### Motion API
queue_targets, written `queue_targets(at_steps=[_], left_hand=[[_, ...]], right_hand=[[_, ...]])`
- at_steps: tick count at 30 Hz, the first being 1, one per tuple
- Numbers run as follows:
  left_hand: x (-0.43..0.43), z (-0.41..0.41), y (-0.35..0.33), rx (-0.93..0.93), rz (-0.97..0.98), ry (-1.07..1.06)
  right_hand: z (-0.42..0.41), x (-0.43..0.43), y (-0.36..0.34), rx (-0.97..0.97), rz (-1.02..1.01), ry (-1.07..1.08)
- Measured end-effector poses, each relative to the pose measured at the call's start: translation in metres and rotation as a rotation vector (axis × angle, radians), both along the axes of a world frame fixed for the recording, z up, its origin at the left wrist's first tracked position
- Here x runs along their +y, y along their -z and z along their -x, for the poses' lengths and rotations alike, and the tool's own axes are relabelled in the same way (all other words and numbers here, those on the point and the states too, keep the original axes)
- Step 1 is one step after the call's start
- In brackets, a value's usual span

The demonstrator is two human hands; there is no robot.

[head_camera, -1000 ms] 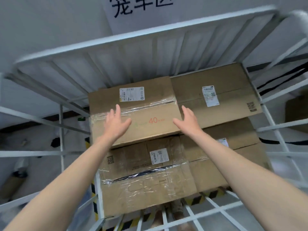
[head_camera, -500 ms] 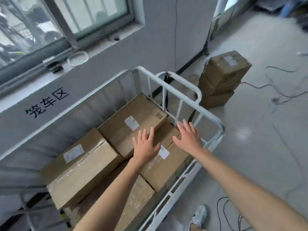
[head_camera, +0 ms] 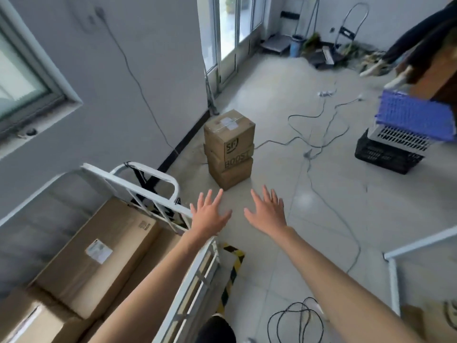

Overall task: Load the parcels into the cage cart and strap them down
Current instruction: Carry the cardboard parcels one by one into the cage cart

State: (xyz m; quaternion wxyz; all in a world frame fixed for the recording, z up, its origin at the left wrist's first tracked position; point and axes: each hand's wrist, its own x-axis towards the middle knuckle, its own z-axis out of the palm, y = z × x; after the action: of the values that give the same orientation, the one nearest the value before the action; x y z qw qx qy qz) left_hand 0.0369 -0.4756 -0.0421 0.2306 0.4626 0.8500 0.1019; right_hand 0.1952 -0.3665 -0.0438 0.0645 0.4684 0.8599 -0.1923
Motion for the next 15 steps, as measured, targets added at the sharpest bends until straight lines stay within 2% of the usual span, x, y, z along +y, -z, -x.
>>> queue_targets(at_steps=[6,15], left_hand=[[0.106,0.024,0.021,-0.104,-0.051,-0.083],[0.299,0.109,0.066,-0.241,-0.026,-0.232]], right_hand=[[0.03,0.095,0.019,0.003,0.021,-0.027],[0.129,0.28,0.04,0.022,0.073,-0.033]])
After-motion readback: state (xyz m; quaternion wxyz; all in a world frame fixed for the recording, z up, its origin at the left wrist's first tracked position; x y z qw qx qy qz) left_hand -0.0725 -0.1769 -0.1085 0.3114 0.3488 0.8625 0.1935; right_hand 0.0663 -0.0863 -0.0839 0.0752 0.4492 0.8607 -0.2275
